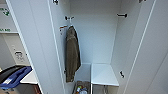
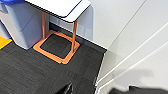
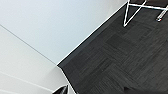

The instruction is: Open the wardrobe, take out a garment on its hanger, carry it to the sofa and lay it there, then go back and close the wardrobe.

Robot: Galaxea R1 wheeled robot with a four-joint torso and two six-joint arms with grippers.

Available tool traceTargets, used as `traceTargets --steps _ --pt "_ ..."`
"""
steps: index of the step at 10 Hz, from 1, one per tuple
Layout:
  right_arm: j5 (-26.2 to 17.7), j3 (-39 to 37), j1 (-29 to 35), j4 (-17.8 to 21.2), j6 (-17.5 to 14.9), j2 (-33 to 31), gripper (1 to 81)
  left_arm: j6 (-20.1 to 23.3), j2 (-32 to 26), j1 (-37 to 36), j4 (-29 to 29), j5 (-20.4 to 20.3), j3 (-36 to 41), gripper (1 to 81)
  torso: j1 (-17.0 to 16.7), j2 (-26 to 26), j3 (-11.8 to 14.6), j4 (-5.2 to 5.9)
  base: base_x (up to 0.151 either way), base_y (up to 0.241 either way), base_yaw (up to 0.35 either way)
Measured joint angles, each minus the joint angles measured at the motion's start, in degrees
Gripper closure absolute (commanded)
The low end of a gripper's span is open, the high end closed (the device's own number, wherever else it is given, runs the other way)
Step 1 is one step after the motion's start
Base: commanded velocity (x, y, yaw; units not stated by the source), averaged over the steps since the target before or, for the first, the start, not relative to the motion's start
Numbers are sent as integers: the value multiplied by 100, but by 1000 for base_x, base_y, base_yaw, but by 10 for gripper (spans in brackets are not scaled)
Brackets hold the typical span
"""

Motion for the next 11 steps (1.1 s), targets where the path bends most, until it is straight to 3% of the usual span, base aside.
traceTargets --steps 2,5,11 --pt "-111 33 328 -2 324 -15 10 -185 414 -540 -145 533 -276 10 5 2 -2 0 0 0 0" --pt "-343 900 536 -2 477 206 10 -364 1310 -935 -416 1145 -312 10 9 7 -7 0 0 0 0" --pt "-384 2815 358 45 719 639 10 -441 2531 -970 -503 1612 -505 10 15 13 -13 0 0 0 0"
